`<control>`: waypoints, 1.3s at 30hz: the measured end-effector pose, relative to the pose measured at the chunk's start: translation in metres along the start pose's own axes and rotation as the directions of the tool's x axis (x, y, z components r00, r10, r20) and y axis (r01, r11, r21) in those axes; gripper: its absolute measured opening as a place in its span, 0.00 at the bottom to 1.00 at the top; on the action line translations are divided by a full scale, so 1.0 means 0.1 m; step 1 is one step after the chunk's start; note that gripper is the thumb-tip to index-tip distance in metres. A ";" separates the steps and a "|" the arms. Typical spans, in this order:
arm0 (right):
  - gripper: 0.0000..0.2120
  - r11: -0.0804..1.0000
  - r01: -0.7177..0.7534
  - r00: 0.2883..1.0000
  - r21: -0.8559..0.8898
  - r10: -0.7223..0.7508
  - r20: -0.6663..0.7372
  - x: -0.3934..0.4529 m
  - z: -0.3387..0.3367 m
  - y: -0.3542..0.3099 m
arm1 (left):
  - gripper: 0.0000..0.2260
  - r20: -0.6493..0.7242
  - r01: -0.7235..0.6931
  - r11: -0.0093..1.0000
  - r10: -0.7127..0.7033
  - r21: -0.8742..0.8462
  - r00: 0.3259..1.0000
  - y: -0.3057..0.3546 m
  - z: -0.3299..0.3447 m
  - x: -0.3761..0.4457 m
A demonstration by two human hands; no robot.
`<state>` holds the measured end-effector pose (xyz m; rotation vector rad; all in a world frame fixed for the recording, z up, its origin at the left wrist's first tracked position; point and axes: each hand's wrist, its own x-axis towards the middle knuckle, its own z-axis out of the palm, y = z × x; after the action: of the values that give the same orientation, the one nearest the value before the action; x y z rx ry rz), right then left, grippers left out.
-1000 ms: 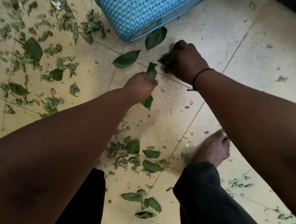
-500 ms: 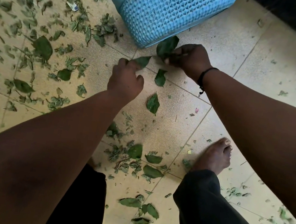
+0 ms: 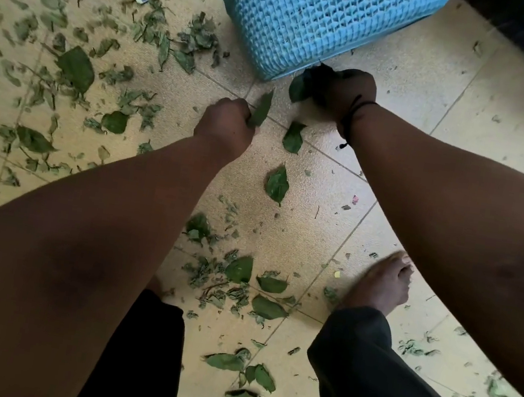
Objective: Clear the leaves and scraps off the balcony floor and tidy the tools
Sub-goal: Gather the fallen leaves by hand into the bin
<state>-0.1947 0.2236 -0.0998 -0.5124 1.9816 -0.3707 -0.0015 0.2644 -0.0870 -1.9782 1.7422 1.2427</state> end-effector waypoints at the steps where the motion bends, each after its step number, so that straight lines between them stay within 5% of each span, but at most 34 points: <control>1: 0.13 0.999 0.003 1.000 0.049 -0.005 0.025 -0.02 -0.04 0.03 | 0.07 0.031 0.033 0.993 -0.030 -0.117 0.999 -0.01 -0.01 -0.06; 5: 0.31 0.980 -0.116 0.945 0.165 0.058 0.321 -0.20 -0.32 0.19 | 0.06 0.294 0.093 0.907 0.035 -0.411 0.955 -0.10 0.01 -0.42; 9: 0.18 0.996 -0.030 0.864 -0.085 0.069 0.499 -0.48 -0.45 0.34 | 0.07 0.468 -0.007 0.993 0.063 -0.121 0.881 -0.23 0.22 -0.66; 12: 0.07 0.902 0.219 0.887 -0.372 -0.025 0.460 -0.59 -0.27 0.39 | 0.10 0.400 -0.108 0.991 0.068 0.078 0.914 -0.14 0.39 -0.69; 15: 0.11 0.649 0.460 0.877 -0.606 -0.229 0.422 -0.60 -0.02 0.40 | 0.12 0.261 -0.140 0.977 0.094 0.164 0.961 -0.01 0.55 -0.64; 19: 0.31 0.579 0.506 0.862 -0.639 -0.316 0.396 -0.55 0.09 0.40 | 0.21 0.130 -0.042 0.980 0.017 0.194 0.991 0.17 0.66 -0.56; 23: 0.23 0.428 0.522 0.853 -0.737 -0.272 0.446 -0.47 0.04 0.36 | 0.25 0.100 -0.002 0.980 -0.018 0.198 0.995 0.24 0.67 -0.52; 25: 0.19 0.480 0.518 0.853 -0.708 -0.232 0.467 -0.46 -0.05 0.39 | 0.20 0.108 -0.019 0.976 -0.004 0.215 0.994 0.25 0.69 -0.53; 28: 0.09 0.803 0.352 0.912 -0.481 -0.180 0.368 -0.49 -0.27 0.48 | 0.11 0.115 0.020 0.993 -0.034 0.117 0.993 0.24 0.74 -0.54; 30: 0.14 0.963 0.175 0.935 -0.207 -0.097 0.341 -0.55 -0.46 0.56 | 0.06 0.093 0.052 0.998 -0.049 -0.028 0.994 0.24 0.75 -0.54; 34: 0.10 0.997 0.028 0.894 -0.071 0.007 0.449 -0.83 -0.75 0.73 | 0.08 0.159 0.122 0.939 -0.074 -0.322 0.984 0.26 0.65 -0.61; 39: 0.12 0.990 0.104 0.877 -0.091 -0.048 0.479 -1.26 -0.69 0.86 | 0.18 0.263 0.147 0.808 0.010 -0.571 0.965 0.33 0.46 -0.95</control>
<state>-0.2233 0.3633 -0.0132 -0.6848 1.5102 -0.1562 -0.0456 0.3528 -0.0367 -2.0162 1.2331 2.0993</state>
